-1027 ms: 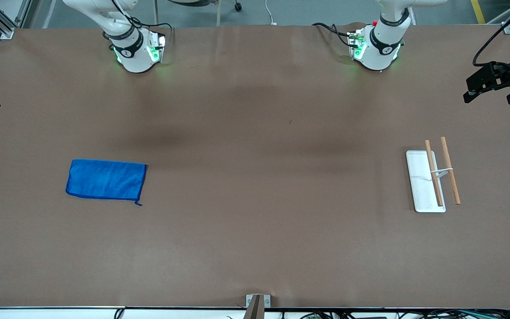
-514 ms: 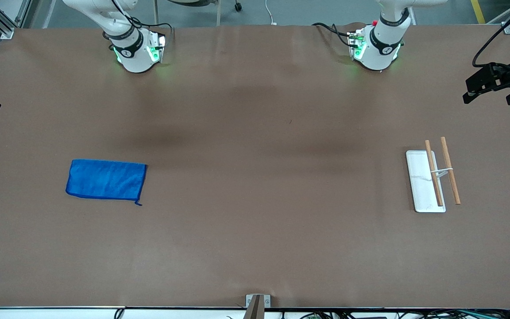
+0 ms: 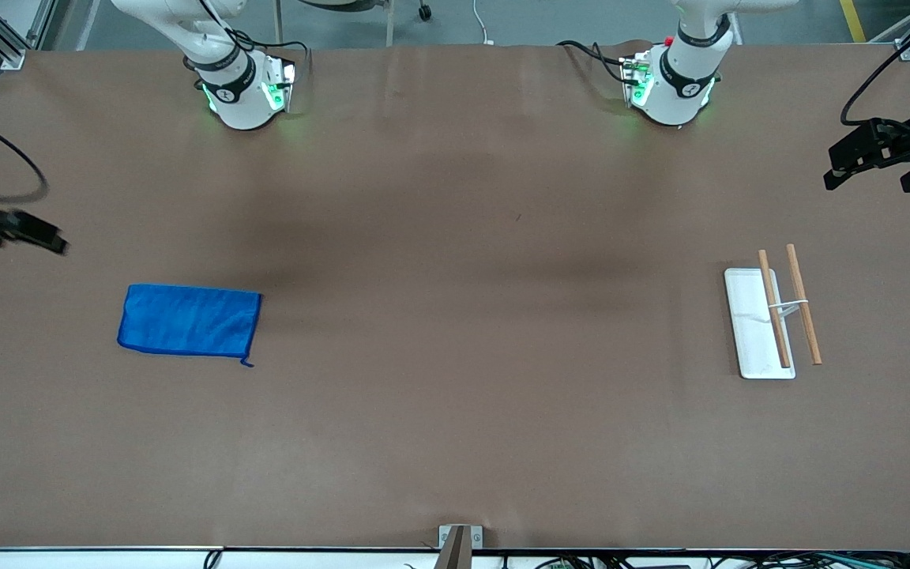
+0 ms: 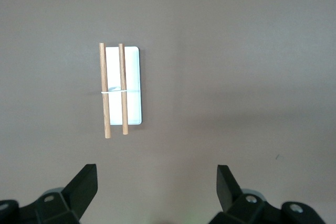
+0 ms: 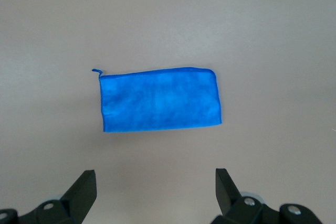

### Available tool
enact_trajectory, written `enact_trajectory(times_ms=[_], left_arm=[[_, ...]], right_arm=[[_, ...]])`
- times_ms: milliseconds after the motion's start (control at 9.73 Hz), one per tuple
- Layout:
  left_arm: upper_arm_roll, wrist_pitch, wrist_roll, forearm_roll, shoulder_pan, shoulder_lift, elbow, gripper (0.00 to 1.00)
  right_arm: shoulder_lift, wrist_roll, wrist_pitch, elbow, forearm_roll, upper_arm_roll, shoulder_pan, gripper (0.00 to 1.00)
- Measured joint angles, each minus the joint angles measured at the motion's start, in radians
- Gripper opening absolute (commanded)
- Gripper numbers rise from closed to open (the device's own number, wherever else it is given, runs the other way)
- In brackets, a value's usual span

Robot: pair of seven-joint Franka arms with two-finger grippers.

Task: Right arm passes towel to left arm to hang
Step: 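Reach the right gripper down to the blue towel's middle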

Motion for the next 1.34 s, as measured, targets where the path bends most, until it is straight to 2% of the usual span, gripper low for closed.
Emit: enact_trajectory(times_ms=[514,719,925,1130,1233,1336], left_arm=[[0.0,0.009,0.0,0.0,0.0,0.007,0.0,1.0],[0.0,0.012,0.0,0.0,0.0,0.009,0.0,1.0],[0.0,0.013,0.0,0.0,0.0,0.01,0.0,1.0],[0.0,0.013,0.0,0.0,0.0,0.01,0.0,1.0],[0.0,0.013,0.0,0.0,0.0,0.011,0.0,1.0],[0.0,0.013,0.0,0.0,0.0,0.012,0.0,1.0]], right_arm=[[0.213,-0.096,0.604,-0.333,0.0,-0.005,0.002,1.0],[0.296,-0.101,0.743,-0.373,-0.001,-0.004,0.003,1.0],[0.354,-0.11,0.819,-0.382,-0.001,-0.004,0.003,0.98],[0.371,-0.115,0.855,-0.4,-0.001,-0.002,0.004,0.84],[0.376,-0.115,0.878,-0.408,-0.001,0.0,0.006,0.74],[0.384,-0.115,0.903,-0.417,-0.001,0.001,0.006,0.43]])
